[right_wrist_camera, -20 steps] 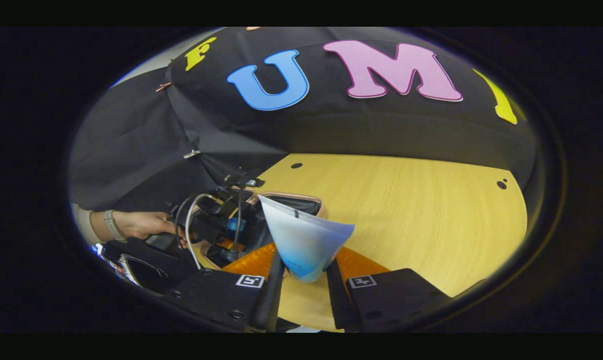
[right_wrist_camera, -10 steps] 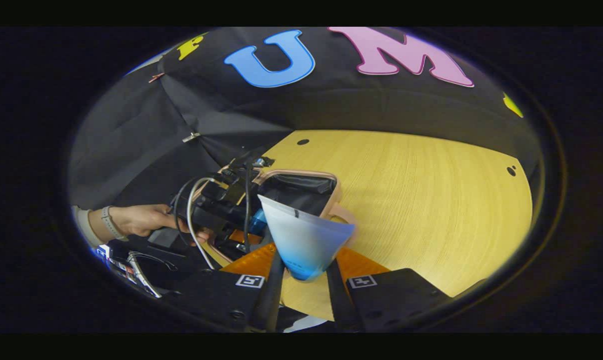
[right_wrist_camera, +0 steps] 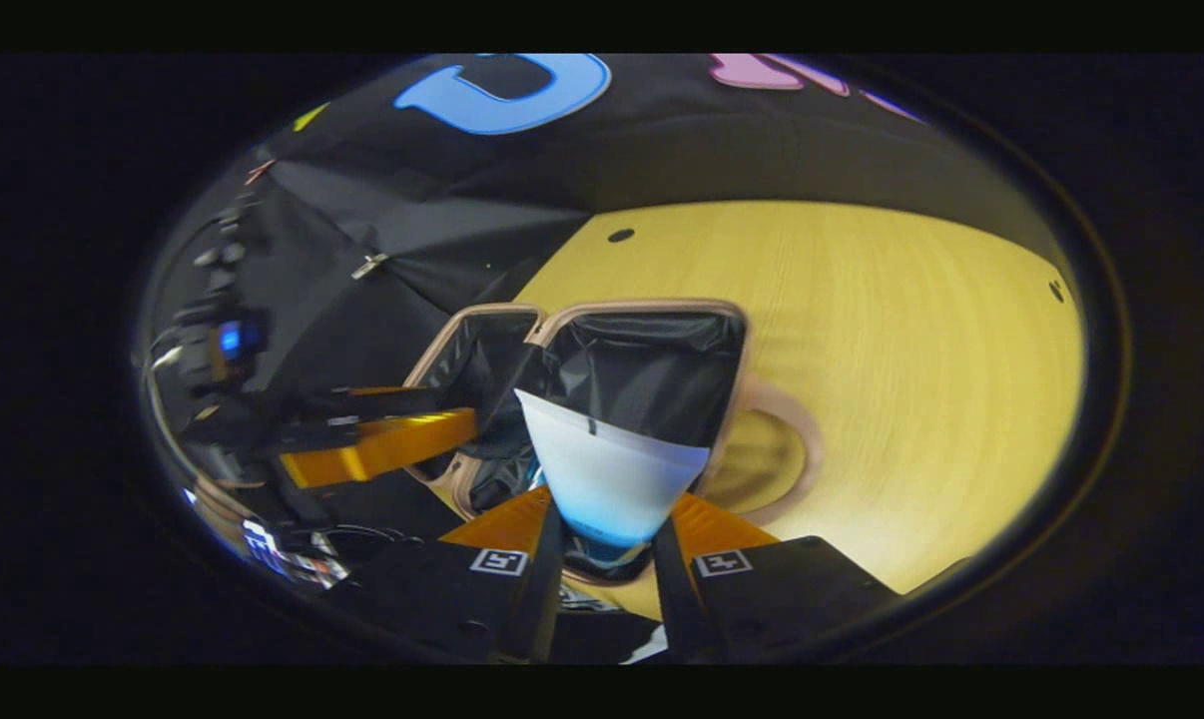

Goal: First open the suitcase, pack the skin care products into it, and then close the suitcase.

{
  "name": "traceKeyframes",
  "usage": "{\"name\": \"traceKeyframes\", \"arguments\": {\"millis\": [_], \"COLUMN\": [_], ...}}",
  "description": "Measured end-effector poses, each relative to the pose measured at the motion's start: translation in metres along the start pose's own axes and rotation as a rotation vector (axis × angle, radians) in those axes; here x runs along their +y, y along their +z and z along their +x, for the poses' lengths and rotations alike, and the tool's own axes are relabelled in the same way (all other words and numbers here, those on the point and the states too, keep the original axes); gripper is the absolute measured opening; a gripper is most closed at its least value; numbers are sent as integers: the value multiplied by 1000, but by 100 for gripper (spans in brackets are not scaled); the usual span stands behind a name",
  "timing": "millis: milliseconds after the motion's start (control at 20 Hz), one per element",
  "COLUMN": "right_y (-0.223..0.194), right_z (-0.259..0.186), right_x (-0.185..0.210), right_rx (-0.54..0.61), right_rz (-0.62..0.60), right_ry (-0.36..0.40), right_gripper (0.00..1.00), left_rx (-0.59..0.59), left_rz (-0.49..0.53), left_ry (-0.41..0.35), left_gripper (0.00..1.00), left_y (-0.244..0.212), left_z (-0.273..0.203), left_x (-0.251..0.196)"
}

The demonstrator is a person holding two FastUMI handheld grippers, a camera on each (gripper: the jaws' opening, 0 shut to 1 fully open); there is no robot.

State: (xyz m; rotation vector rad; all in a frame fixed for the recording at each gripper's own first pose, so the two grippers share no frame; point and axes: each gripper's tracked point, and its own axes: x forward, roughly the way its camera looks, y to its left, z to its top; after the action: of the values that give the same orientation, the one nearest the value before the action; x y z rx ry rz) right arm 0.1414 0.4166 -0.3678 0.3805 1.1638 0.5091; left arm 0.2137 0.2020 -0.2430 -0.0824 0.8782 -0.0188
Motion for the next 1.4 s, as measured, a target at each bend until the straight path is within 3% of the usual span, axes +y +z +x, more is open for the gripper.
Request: {"name": "traceKeyframes", "arguments": {"millis": [150,500,550,700,900,950,1000,1050,1100,1150,1250,1300,1350,1400], "right_y": [-17,-59,-64,-66,-67,-64,-60,-54,-46,-38,-19,-8,-2,-2], "right_z": [41,102,105,107,96,90,85,80,75,67,51,42,34,21], "right_x": [0,5,2,-2,-12,-10,-8,-3,5,11,25,37,51,59], "right_rx": [109,340,362,385,394,383,366,339,309,273,183,135,104,96], "right_rz": [67,212,232,277,255,264,265,268,263,237,168,145,139,149], "right_ry": [-69,-169,-194,-238,-309,-307,-307,-298,-284,-281,-235,-185,-132,-99], "right_gripper": [46,46,49,46,47,37,43,60,67,85,100,89,89,98], "left_rx": [-95,-99,-93,-97,-90,-96,-103,-108,-114,-117,-123,-122,-113,-100], "left_rz": [-39,-238,-280,-384,-447,-461,-478,-494,-511,-531,-566,-576,-578,-567], "left_ry": [38,183,191,219,274,281,284,286,283,278,269,266,273,282], "left_gripper": [97,97,97,97,100,97,97,97,97,97,97,97,97,97], "left_y": [-4,-84,-89,-103,-114,-109,-105,-102,-94,-86,-71,-61,-57,-50], "left_z": [-55,-144,-147,-163,-158,-155,-152,-149,-148,-147,-136,-126,-116,-105], "left_x": [33,102,106,129,179,191,202,213,223,230,246,257,268,277]}}
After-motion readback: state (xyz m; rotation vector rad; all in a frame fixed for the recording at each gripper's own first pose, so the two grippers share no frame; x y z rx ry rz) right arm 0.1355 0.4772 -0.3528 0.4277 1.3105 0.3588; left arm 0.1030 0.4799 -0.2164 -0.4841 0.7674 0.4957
